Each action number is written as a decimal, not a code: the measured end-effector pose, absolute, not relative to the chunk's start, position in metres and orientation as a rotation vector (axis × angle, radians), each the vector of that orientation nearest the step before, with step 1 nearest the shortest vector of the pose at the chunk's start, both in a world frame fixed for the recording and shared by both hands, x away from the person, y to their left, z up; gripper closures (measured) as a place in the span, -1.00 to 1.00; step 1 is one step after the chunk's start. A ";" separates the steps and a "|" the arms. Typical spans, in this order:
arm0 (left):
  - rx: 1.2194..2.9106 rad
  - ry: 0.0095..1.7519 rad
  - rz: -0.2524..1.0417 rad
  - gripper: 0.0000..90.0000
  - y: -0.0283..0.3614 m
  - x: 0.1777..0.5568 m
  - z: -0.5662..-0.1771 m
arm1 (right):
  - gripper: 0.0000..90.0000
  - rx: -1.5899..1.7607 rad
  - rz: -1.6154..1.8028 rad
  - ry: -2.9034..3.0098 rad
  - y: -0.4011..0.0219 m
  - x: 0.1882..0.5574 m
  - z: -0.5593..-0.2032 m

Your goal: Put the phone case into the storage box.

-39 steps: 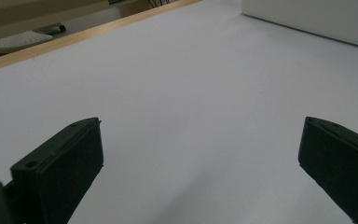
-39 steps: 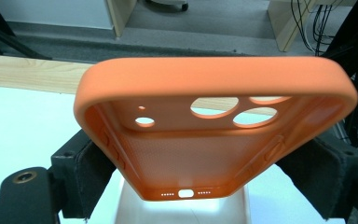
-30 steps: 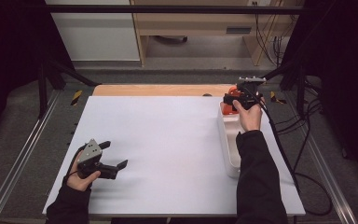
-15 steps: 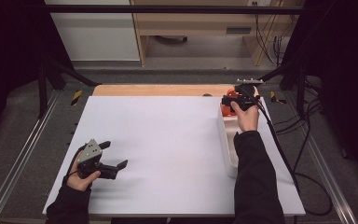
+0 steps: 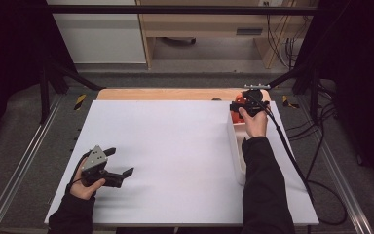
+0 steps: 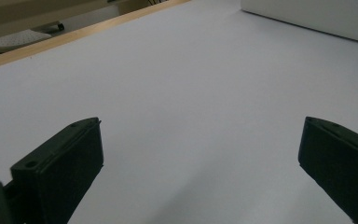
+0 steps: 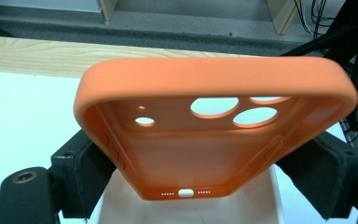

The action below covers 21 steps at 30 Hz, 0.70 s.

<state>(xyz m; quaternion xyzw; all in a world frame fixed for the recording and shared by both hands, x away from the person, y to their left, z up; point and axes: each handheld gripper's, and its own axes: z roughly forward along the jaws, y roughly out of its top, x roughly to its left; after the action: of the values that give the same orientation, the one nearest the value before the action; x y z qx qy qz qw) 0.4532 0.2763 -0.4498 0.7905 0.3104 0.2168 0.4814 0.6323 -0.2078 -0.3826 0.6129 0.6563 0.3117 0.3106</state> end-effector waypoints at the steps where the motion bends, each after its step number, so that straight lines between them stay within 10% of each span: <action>1: 1.927 0.756 0.528 -1.00 0.276 0.453 -0.450 | -0.66 1.618 0.820 1.733 -0.208 0.633 -0.383; 21: 1.931 0.753 0.528 -1.00 0.276 0.453 -0.450 | -0.66 1.624 0.803 1.738 -0.206 0.636 -0.394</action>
<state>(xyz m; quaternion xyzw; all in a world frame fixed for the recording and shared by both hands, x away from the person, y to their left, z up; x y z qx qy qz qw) 0.4533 0.2761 -0.4500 0.7918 0.3087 0.2166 0.4805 0.6361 -0.2055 -0.3940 0.6148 0.6581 0.3041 0.3105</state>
